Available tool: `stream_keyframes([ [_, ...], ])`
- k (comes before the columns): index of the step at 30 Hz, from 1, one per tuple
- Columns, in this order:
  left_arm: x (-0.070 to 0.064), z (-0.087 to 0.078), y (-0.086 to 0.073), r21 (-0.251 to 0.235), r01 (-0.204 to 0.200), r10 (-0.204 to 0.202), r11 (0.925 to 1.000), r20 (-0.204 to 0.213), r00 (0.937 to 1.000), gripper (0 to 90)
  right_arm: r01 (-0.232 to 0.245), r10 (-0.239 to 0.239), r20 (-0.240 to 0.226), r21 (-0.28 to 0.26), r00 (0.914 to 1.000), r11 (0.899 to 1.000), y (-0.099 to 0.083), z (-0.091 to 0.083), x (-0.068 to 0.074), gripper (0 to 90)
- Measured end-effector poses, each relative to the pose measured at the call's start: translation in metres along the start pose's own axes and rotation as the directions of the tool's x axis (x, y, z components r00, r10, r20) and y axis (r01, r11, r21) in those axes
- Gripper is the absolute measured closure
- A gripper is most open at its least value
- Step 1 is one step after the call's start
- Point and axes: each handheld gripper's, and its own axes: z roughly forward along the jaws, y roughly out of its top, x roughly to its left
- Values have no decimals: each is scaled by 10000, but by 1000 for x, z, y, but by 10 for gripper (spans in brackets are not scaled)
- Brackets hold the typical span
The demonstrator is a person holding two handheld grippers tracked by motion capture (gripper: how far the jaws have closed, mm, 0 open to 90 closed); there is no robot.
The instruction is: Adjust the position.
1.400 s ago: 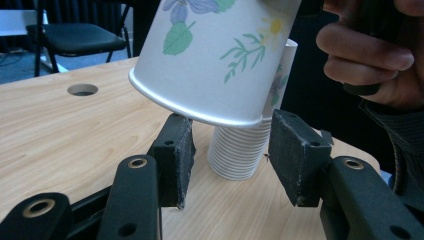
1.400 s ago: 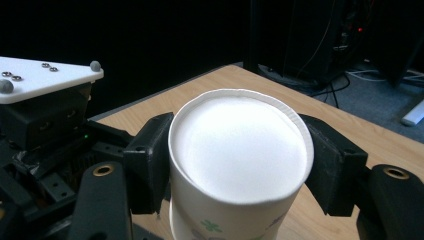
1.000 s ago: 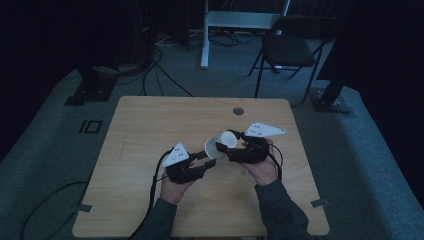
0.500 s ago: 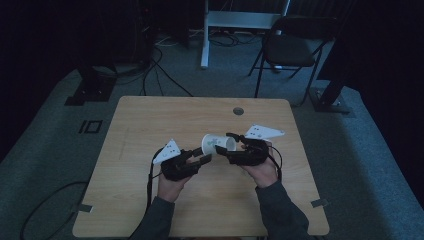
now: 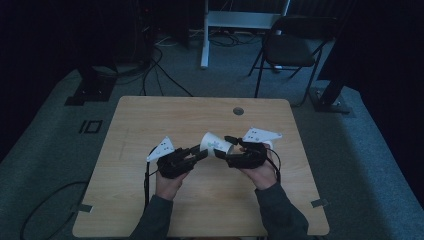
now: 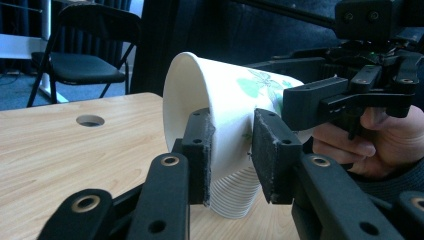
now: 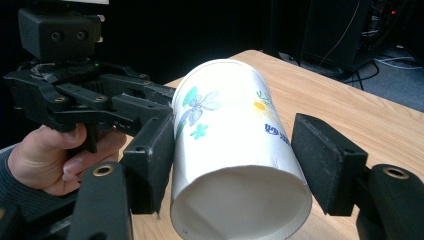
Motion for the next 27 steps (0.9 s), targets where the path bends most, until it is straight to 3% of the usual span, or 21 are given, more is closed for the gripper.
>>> stream_keyframes([
  [9, 2, -2, 1, 48, -55, 54, 10000, 171, 9998, 748, -85, 85, -165, 13, 9998, 10000, -3, 0, -2, 354],
  [16, 7, -4, 3, 359, -38, 0, 9993, 1044, 9945, 753, 0, -7, -641, -115, 9979, 9999, -4, -2, -3, 361],
  [22, 10, -6, 9, 526, -181, 90, 9984, 1682, 9857, 768, 91, -121, -1092, -273, 9939, 9996, -3, -4, -6, 362],
  [27, 12, -6, 10, 649, -130, -23, 9978, 2304, 9731, 779, 138, -205, -1457, -468, 9891, 9988, -3, -6, -7, 363],
])
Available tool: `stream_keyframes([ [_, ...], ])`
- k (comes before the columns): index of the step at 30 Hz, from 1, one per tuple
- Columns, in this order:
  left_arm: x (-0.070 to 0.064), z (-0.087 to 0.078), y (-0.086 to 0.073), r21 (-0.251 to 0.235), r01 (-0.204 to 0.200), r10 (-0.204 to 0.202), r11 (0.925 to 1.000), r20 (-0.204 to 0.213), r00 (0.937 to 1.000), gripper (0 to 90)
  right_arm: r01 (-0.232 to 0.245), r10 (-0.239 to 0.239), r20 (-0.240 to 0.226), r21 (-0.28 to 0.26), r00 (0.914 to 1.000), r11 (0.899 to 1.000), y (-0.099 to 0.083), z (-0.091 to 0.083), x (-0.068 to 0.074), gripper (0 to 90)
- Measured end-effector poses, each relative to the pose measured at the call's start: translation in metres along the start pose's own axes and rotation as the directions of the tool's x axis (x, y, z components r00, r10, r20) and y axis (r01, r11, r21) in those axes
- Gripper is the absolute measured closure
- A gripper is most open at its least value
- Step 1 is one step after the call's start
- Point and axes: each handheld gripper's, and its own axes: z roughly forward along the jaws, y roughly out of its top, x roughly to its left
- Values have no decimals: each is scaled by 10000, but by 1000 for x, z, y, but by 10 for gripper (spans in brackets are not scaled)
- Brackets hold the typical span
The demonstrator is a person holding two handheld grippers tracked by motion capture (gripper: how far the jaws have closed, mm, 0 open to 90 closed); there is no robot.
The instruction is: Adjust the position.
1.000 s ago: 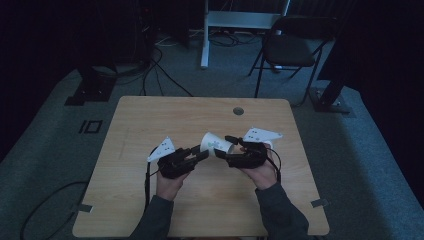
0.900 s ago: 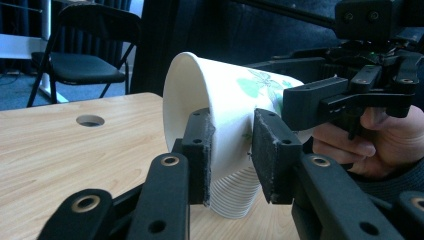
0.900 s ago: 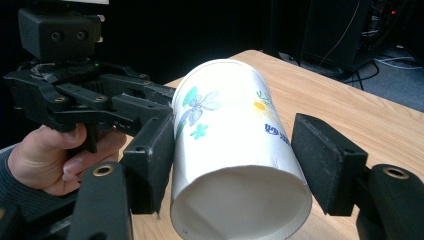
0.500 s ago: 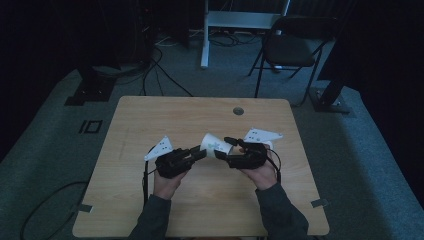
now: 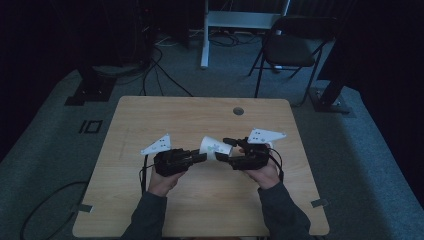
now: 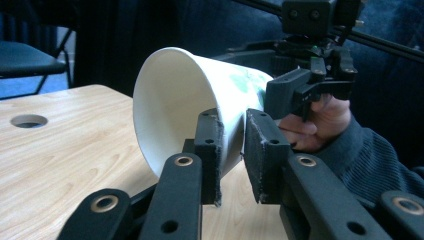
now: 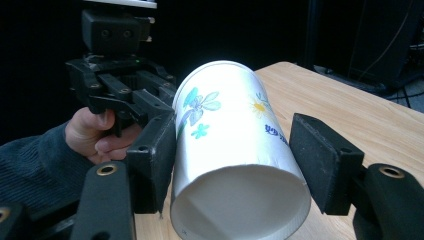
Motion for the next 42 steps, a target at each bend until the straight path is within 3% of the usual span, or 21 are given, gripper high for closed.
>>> stream_keyframes([
  [7, 0, -1, 0, 179, -92, 86, 9998, 333, 9994, 801, 116, -118, -355, -34, 9993, 9999, -1, -1, -1, 363],
  [16, -4, -1, 1, 291, -328, 325, 9990, 135, 9994, 823, -30, 32, -498, 37, 9988, 10000, -4, -2, -4, 352],
  [34, -7, 2, 3, 113, -400, 398, 9991, 119, 9991, 861, -22, 25, -115, 264, 9999, 9996, -9, -2, -4, 311],
  [42, -7, 2, 4, 126, -446, 445, 9989, 101, 9990, 868, 230, -230, 260, -28, 9994, 9997, -7, -5, -2, 314],
])
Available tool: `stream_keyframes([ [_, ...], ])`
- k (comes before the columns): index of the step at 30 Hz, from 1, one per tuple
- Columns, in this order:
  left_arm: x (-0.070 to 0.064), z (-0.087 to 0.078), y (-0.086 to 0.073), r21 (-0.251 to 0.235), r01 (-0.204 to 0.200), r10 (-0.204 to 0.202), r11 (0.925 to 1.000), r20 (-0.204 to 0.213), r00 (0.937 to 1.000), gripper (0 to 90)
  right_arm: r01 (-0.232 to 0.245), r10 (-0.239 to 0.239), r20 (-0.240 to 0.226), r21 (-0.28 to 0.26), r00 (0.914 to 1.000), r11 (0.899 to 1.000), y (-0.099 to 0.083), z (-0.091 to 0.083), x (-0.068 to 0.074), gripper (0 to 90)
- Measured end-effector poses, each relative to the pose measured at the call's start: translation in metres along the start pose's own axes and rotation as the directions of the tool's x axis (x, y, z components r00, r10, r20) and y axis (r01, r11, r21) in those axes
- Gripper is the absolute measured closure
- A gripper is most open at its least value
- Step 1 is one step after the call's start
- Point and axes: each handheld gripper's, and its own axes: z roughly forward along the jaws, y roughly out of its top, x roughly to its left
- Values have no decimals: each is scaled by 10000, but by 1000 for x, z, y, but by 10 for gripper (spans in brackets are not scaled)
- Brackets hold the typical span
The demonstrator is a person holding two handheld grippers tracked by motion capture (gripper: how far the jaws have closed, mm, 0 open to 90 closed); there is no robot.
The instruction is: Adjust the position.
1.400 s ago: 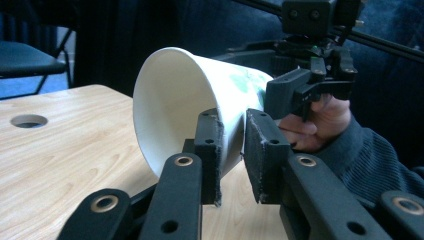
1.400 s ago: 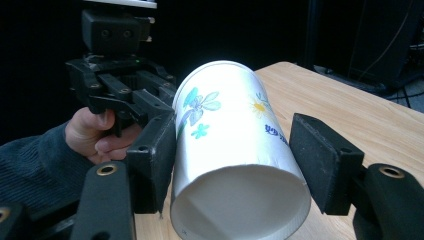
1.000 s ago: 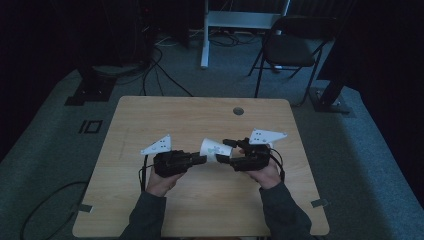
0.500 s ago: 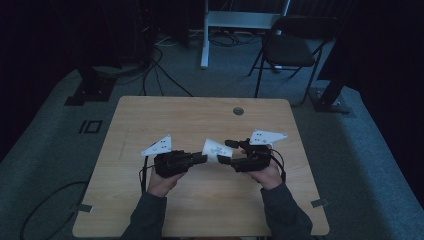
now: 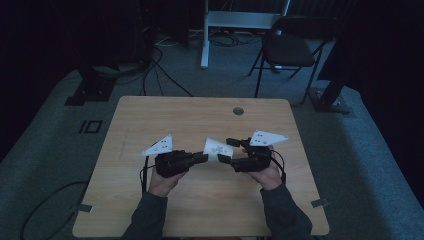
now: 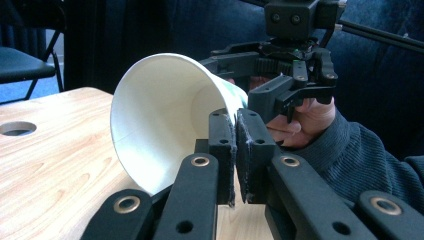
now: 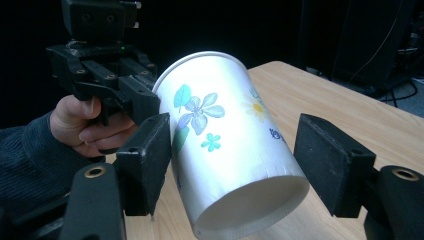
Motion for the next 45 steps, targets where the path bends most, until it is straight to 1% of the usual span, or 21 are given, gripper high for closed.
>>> stream_keyframes([
  [5, 0, -2, 1, 45, -86, 86, 10000, -94, 9999, 877, 4, -2, 159, -84, 9999, 10000, 1, -2, -1, 327],
  [7, 0, -2, 1, 133, -125, 130, 9998, -376, 9992, 879, 34, -30, 243, -139, 9997, 9999, 2, -3, -1, 332],
  [9, 0, -4, 1, 126, -93, 98, 9999, -435, 9990, 879, 6, -2, 200, -226, 9998, 9997, 2, -5, -1, 334],
  [13, 0, -5, 2, 162, -205, 215, 9997, -649, 9977, 880, 103, -93, 393, -251, 9992, 9996, 2, -6, 0, 339],
  [18, -3, -2, 1, 489, -378, 418, 9981, -837, 9956, 880, 149, -119, 620, -467, 9980, 9988, 3, -5, 2, 406],
  [21, -4, -1, 1, 557, -399, 445, 9976, -830, 9956, 880, 208, -150, 1018, -556, 9947, 9982, 4, -4, 3, 477],
  [22, -5, -1, 1, 629, -464, 517, 9969, -851, 9950, 880, 196, -129, 1131, -581, 9935, 9981, 4, -4, 3, 498],
  [23, -5, -1, 1, 651, -493, 549, 9967, -869, 9947, 879, 172, -96, 1243, -609, 9922, 9980, 5, -3, 3, 505],
  [25, -6, 0, 1, 718, -548, 613, 9959, -915, 9939, 879, 158, -80, 1210, -635, 9926, 9979, 5, -3, 2, 516],
  [28, -9, 1, 1, 916, -724, 831, 9932, -1188, 9894, 879, 117, -39, 1306, -588, 9914, 9982, 4, -1, 3, 517],
  [30, -11, 2, 1, 1102, -842, 1002, 9903, -1492, 9837, 879, 110, -33, 1312, -580, 9914, 9983, 3, -1, 3, 516],
  [33, -12, 5, 0, 1414, -931, 1186, 9856, -1843, 9757, 879, 94, -22, 1278, -561, 9918, 9984, 1, -1, 4, 512],
  [35, -12, 7, 0, 1566, -937, 1245, 9832, -2006, 9717, 878, 94, -22, 1304, -544, 9915, 9985, 0, -2, 4, 507],
  [38, -11, 9, -1, 1668, -882, 1250, 9820, -2250, 9663, 878, 84, -11, 1292, -563, 9916, 9984, -2, -4, 5, 499],
  [40, -11, 10, -1, 1778, -853, 1280, 9804, -2447, 9611, 878, 55, 25, 1287, -616, 9917, 9981, -3, -5, 5, 496],
  [45, -11, 11, -2, 2049, -859, 1403, 9750, -2678, 9532, 878, 109, -40, 1325, -515, 9912, 9986, -6, -7, 8, 488],
])
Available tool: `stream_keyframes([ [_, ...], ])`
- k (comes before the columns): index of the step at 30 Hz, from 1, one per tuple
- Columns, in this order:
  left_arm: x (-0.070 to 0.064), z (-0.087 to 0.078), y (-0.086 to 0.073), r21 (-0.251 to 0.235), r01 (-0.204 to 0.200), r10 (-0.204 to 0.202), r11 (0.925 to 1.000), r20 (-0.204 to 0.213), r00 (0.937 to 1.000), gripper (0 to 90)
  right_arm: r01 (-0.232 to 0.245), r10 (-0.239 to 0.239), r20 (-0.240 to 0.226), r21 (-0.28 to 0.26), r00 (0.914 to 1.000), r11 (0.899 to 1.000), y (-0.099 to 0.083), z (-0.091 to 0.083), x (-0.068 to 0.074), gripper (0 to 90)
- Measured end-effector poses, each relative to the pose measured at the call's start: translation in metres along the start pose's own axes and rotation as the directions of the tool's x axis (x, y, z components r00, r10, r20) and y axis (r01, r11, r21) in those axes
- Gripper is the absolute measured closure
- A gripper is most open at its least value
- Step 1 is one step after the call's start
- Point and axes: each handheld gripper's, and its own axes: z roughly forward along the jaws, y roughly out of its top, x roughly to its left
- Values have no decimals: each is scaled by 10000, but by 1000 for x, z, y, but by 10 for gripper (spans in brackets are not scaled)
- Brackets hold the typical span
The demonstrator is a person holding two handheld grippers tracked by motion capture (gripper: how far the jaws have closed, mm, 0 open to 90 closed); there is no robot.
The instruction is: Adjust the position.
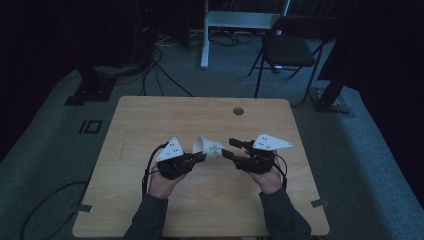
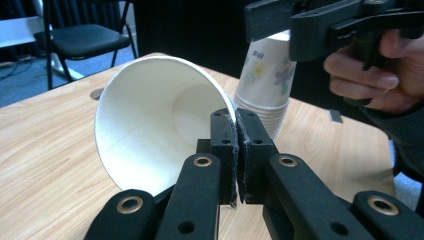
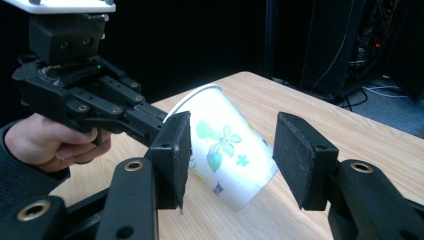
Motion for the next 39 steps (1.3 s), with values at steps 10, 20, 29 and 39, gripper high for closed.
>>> stream_keyframes([
  [10, 0, 3, 1, 421, -136, 149, 9990, -304, 9994, 877, -10, 10, 129, -12, 9999, 10000, -5, -7, 2, 480],
  [20, -1, 5, 0, 567, -244, 281, 9981, -641, 9975, 877, -88, 86, 210, 91, 9997, 9999, -13, -13, 2, 467],
  [29, -2, 8, 0, 776, -297, 355, 9965, -747, 9966, 877, -116, 113, 289, 108, 9995, 9999, -15, -17, 1, 465],
  [39, 0, 6, 2, 866, -375, 443, 9955, -786, 9959, 877, -121, 117, 296, 115, 9995, 9999, -15, -17, 2, 466],
])
